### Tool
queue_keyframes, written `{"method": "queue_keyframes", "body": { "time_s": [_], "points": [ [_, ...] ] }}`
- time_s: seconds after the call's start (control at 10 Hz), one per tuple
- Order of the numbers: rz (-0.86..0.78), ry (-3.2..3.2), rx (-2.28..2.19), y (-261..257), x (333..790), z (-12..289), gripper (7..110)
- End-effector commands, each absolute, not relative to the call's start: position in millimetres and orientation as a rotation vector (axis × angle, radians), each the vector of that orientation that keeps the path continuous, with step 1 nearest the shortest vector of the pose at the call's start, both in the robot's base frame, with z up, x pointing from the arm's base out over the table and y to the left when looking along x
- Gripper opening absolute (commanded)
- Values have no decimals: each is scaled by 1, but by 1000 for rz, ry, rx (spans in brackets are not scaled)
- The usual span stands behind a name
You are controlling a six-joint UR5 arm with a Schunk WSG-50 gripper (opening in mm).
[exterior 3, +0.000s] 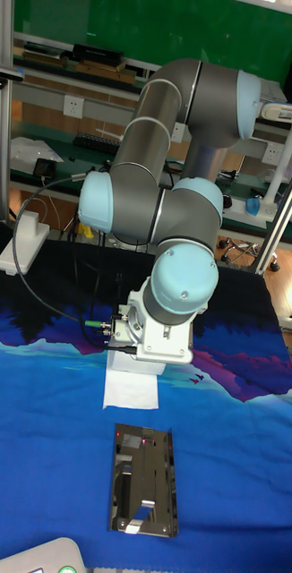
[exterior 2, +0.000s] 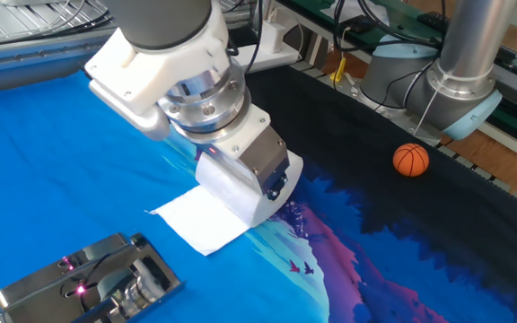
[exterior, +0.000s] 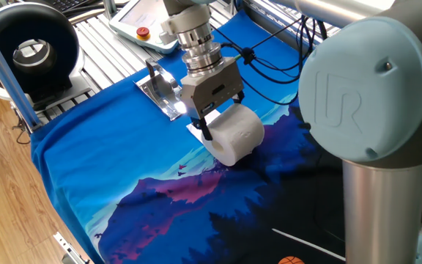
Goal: Put the toilet paper on its holder
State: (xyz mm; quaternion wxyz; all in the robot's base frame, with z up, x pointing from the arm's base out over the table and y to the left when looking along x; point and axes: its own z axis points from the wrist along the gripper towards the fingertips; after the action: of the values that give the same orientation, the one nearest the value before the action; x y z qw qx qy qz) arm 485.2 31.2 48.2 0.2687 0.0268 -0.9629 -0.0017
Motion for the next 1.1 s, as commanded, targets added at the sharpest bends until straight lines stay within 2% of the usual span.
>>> {"method": "queue_keyframes", "body": {
  "time_s": [0.0,0.1,0.3,0.6,0.9,1.0],
  "points": [
    [-8,-2606,54,34,486,48,110],
    [-3,-2610,68,26,486,46,88],
    [3,-2616,84,19,485,44,88],
    [13,-2627,20,50,485,41,88],
    [-2,-2629,107,23,483,39,88],
    [-1,-2632,103,24,482,38,110]
  ]
}}
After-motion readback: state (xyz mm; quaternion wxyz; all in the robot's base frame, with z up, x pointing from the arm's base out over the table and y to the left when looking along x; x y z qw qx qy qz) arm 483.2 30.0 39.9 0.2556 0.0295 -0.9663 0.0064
